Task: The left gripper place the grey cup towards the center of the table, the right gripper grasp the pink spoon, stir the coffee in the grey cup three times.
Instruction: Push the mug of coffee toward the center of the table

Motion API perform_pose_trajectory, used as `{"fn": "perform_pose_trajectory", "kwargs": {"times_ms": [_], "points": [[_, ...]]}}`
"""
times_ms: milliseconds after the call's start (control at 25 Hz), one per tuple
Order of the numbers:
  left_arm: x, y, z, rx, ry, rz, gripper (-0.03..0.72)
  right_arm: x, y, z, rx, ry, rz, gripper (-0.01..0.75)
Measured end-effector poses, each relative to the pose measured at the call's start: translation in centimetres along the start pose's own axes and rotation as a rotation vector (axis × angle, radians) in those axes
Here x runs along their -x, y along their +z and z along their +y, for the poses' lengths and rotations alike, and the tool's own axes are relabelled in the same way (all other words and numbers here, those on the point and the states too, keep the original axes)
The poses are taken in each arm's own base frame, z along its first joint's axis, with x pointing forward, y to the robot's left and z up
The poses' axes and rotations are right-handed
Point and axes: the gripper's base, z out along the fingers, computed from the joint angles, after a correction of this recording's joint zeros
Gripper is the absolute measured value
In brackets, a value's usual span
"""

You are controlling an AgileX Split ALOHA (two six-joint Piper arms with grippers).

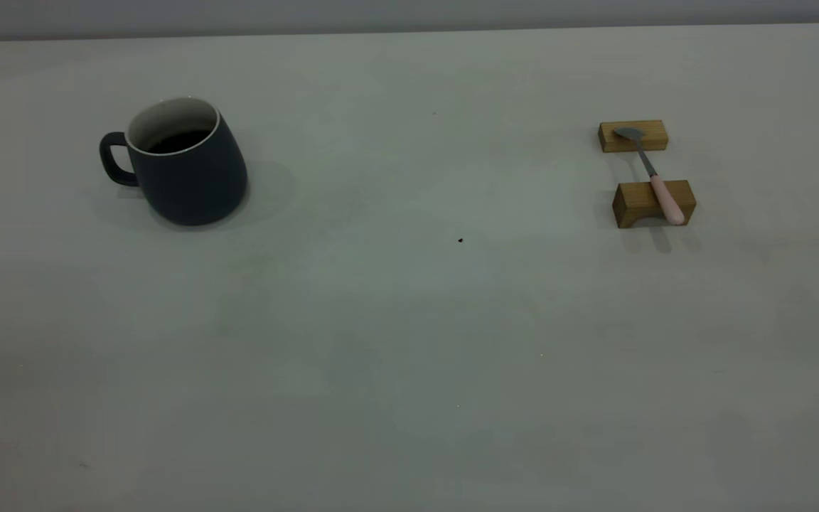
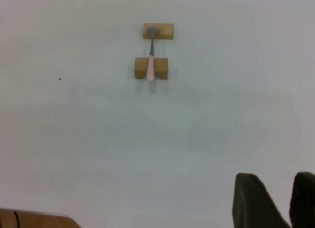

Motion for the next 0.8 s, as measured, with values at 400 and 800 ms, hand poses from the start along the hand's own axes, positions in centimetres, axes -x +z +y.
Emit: {"fn": "perform_pose_trajectory", "kwargs": {"times_ms": [400,800], "points": [[3.4,-0.1,0.1,-0.001,-0.062,0.019,0.343,0.0,0.0,0.0,0.0,0.0,0.0,0.231],[13.9,9.0,-0.4,-0.044,0.254,0.231,0.562,0.0,0.0,0.0,0.0,0.0,0.0,0.231]]}}
